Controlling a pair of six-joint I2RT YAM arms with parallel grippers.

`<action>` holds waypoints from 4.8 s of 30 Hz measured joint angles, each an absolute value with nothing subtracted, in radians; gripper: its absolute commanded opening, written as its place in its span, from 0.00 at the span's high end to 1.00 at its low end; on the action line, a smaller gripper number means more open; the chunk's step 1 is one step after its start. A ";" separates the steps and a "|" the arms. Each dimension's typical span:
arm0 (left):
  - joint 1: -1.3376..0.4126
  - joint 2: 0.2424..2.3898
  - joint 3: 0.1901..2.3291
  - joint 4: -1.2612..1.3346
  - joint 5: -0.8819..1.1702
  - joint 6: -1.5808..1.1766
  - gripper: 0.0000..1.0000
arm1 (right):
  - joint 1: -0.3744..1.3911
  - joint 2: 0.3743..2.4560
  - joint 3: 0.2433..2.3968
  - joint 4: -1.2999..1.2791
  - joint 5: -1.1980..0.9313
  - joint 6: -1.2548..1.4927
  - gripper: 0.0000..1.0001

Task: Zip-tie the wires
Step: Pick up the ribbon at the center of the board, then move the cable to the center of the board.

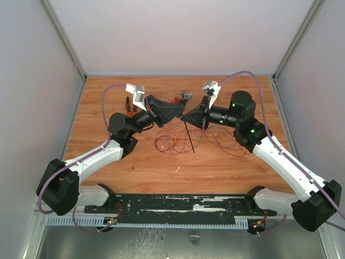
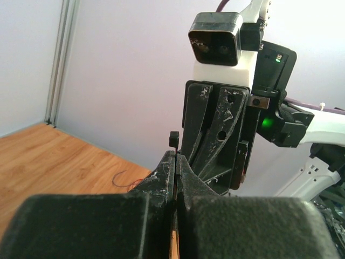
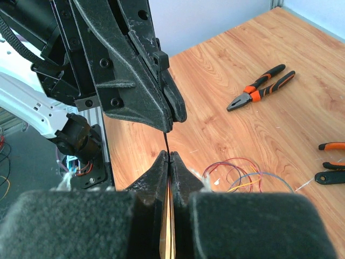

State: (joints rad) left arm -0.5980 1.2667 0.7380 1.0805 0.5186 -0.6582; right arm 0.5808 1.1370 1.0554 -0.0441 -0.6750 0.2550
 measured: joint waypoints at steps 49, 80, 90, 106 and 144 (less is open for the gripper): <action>-0.478 1.480 0.879 1.494 1.158 -0.926 1.00 | 0.398 0.935 0.885 -0.167 -0.569 0.077 0.41; -0.473 1.461 0.932 1.026 0.794 -0.553 1.00 | 0.397 0.918 0.878 -0.167 -0.516 0.077 0.41; -0.471 1.691 1.170 0.999 0.753 -0.532 1.00 | 0.397 0.880 0.874 -0.167 -0.467 0.073 0.41; -0.466 2.128 1.469 1.079 0.661 -0.570 1.00 | 0.397 0.859 0.870 -0.213 -0.407 0.041 0.40; -0.516 2.290 1.333 1.245 0.604 -0.624 1.00 | 0.359 0.977 0.797 -0.262 -0.405 0.083 0.32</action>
